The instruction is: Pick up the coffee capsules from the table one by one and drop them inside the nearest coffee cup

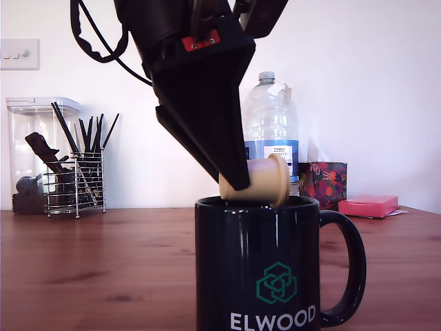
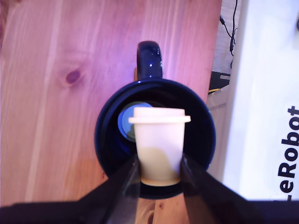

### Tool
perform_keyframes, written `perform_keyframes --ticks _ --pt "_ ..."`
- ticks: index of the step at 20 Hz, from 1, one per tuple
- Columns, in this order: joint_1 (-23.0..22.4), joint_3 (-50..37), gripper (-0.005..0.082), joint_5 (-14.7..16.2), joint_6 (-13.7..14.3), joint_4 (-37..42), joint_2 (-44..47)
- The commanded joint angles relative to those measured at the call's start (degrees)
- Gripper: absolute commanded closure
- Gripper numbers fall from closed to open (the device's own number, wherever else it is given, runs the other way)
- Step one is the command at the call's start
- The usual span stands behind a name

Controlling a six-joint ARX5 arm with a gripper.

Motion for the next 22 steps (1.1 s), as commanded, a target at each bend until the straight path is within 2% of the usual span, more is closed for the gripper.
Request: perform_keyframes --ticks 1,2,3,4,10,11,12,13,15,16,19,22 --pt "-0.4 0.0 0.0644 0.2 0.6 0.0 0.3" --pt "-0.4 0.0 0.0530 0.2 0.6 0.1 0.3" --pt "-0.4 0.0 0.0371 0.2 0.6 0.5 0.3" --pt "-0.4 0.0 0.0265 0.2 0.6 0.9 0.3" --pt "-0.5 0.0 0.0257 -0.2 0.6 2.2 0.3" --pt "-0.5 0.0 0.0266 -0.2 0.6 2.5 0.3" --pt "-0.5 0.0 0.0323 -0.2 0.4 2.9 0.2" --pt "-0.5 0.0 0.0433 -0.2 -0.7 3.7 0.1" --pt "-0.3 -0.1 0.0715 -0.2 -1.6 5.7 -0.9" --pt "0.0 -0.2 0.0792 -0.2 -1.6 6.8 -1.5" --pt "1.0 -1.9 0.0782 -0.2 -4.7 13.3 -4.3" --pt "3.4 -5.6 0.0783 -1.6 -7.1 23.2 -7.5"
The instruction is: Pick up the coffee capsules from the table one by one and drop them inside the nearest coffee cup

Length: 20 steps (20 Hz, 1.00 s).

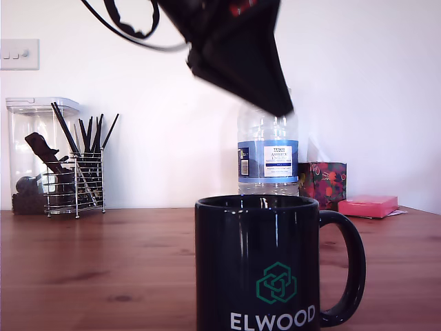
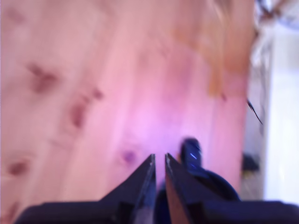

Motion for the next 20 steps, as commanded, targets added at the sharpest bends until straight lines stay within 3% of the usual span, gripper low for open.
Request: perform_keyframes --ticks 1,5,9,11,16,20 --pt "1.6 -4.0 0.0783 -0.6 -1.7 6.0 -1.3" --pt "6.6 -11.9 0.0783 -2.0 -5.8 18.8 -6.8" --pt "12.8 -22.7 0.0782 -2.9 -12.0 31.2 -13.7" --pt "15.9 -27.7 0.0780 -5.0 -15.1 36.0 -17.3" --pt "22.9 -38.9 0.0778 -10.3 -19.2 42.7 -27.1" --pt "27.5 -46.5 0.0778 -14.5 -21.5 42.9 -35.6"
